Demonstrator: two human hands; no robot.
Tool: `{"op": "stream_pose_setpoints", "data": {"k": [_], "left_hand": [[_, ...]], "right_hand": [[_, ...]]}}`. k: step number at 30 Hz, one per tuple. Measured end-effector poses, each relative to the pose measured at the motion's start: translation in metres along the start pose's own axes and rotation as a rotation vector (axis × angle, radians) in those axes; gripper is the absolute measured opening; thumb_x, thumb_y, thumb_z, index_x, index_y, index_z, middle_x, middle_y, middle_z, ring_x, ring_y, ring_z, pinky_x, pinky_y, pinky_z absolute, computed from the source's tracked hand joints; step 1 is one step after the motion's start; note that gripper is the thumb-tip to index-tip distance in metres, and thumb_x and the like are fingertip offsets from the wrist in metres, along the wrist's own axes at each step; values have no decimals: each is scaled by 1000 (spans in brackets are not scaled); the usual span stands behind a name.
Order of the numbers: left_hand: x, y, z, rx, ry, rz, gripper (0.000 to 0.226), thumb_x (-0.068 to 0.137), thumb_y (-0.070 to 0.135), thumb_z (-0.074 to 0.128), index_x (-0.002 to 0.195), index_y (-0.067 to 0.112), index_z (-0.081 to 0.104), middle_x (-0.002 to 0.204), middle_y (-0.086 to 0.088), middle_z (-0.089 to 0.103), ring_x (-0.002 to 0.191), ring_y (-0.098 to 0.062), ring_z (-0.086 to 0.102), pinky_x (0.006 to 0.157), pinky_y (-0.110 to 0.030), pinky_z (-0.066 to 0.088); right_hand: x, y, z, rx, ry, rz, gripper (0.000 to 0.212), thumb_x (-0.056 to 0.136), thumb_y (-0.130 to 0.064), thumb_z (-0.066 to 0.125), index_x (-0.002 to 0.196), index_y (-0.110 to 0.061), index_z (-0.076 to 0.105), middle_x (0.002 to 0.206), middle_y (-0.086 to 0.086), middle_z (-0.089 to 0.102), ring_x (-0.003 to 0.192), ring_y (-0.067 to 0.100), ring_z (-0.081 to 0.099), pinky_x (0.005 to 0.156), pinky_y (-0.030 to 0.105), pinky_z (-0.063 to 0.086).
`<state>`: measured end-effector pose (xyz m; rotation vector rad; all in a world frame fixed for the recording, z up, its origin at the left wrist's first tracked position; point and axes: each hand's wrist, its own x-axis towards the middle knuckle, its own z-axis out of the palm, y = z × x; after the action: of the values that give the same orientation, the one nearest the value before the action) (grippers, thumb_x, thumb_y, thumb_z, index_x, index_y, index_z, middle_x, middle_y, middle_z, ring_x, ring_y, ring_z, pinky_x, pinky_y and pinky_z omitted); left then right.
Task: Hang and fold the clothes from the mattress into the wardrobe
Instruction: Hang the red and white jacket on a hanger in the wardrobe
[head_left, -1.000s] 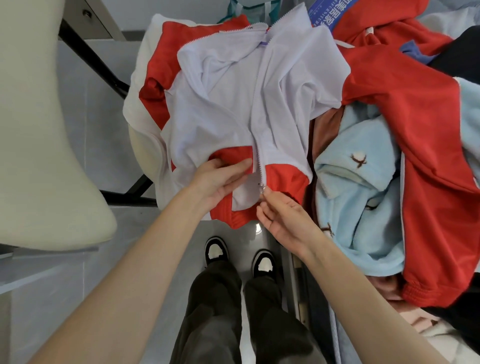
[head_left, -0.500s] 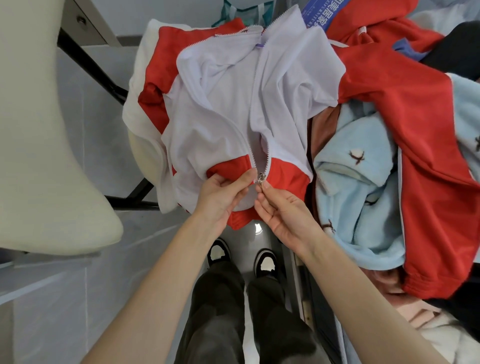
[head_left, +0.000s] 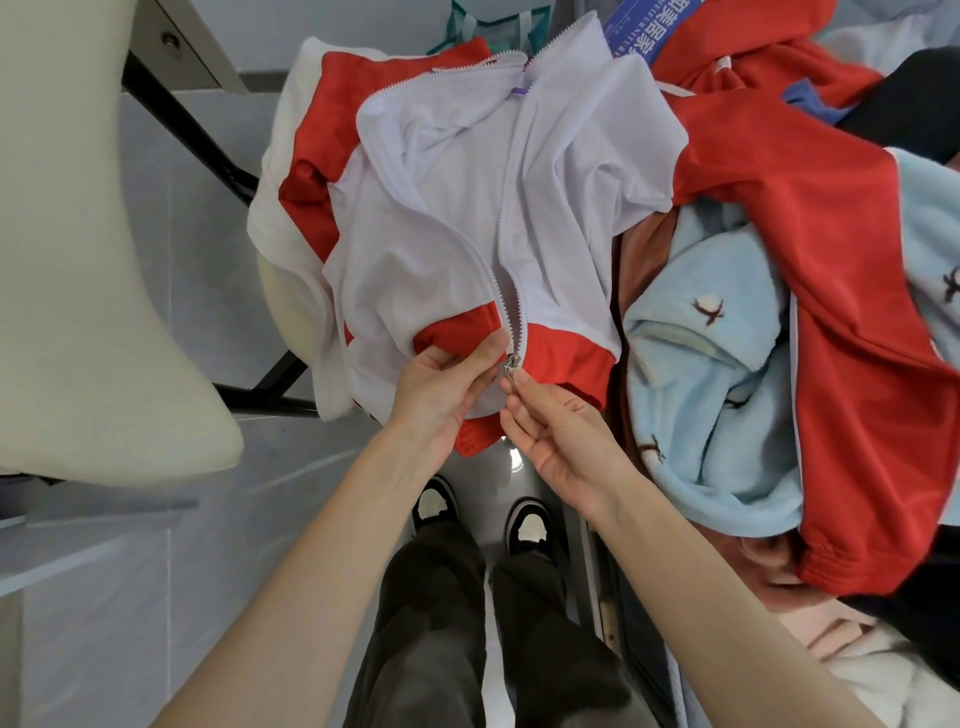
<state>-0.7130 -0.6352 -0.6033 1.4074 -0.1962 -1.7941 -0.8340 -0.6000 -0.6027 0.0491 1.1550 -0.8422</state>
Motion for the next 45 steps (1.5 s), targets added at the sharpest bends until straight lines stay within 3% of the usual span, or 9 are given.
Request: {"op": "stream_pose_setpoints", "data": {"k": [8,15,19,24,29,32,41,45], "left_hand": [[-3,-3,-1,-19,40,28,21,65,13,76,84,9,67,75,2,73,73,-6,69,66,-15,53],[-4,-8,-2,22,68,33,16,72,9,75,85,8,67,79,-2,73,78,-11,69,76,-20,55],[-3,-10,-1,56,75,46,11,74,7,74,82,8,68,74,1,73,71,-7,69,68,-15,54],[1,-11,-8,180,63,73,12,73,12,77,83,11,70,81,-1,74,79,-11,69,74,-20,53],[1,-9,-13,436,82,139,14,74,18,78,84,11,71,84,-5,74,80,-13,70,81,-27,55],[-1,-10,-15,551,117,178,14,74,21,80,81,14,71,81,-4,74,78,-14,71,79,-28,57],[-9,-12,-13,729,108,208,16,74,21,80,68,23,65,68,5,69,62,-9,65,70,-27,55],[-13,-13,-14,713,89,148,19,74,21,80,68,21,63,54,11,65,52,2,61,55,-14,48]], "right_hand": [[-3,3,1,36,34,-6,11,87,-15,64,86,-5,68,72,-1,72,63,2,67,76,17,55],[-4,4,4,59,16,-2,11,87,-14,64,85,-5,69,73,0,72,64,2,68,73,17,57],[-3,2,3,77,32,8,11,87,-14,64,81,-5,68,70,0,71,60,3,67,69,16,56],[5,0,1,78,68,30,13,84,-15,68,72,-8,67,67,-1,59,58,3,57,66,16,55],[10,2,-1,65,94,72,14,83,-15,69,71,-10,72,68,-1,61,60,3,50,59,12,51],[11,4,-3,62,111,76,23,85,-13,68,62,-12,73,64,-1,61,61,4,45,54,11,46],[8,8,-12,49,111,95,9,86,-10,66,77,-8,69,68,1,67,57,2,58,53,10,47],[3,8,-21,-127,67,48,14,89,-14,64,76,-11,69,73,-3,68,60,0,58,56,10,46]]}}
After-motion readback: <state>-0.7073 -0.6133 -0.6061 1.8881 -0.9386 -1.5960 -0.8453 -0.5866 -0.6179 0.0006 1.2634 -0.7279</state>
